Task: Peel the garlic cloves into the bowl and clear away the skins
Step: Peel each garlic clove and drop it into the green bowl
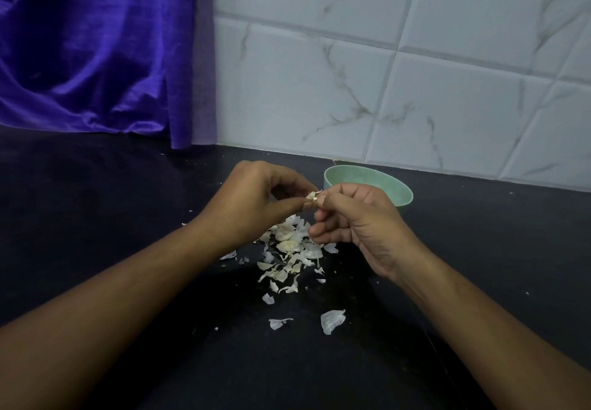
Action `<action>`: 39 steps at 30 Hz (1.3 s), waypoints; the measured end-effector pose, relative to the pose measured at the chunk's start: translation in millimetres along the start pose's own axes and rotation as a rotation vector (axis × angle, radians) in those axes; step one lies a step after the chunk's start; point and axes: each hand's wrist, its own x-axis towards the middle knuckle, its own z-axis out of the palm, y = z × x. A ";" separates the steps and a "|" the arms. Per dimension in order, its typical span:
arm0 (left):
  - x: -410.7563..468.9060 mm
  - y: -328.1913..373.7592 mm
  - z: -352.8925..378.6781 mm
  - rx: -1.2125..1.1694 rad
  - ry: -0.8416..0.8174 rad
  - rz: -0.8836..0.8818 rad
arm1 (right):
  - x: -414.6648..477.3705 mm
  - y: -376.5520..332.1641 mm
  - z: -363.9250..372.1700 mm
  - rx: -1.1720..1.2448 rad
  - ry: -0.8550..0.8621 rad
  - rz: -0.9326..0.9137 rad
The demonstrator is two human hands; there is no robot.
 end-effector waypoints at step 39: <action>3.4 0.6 -4.5 -0.107 -0.027 -0.181 | 3.0 6.4 -5.6 -0.145 0.000 -0.160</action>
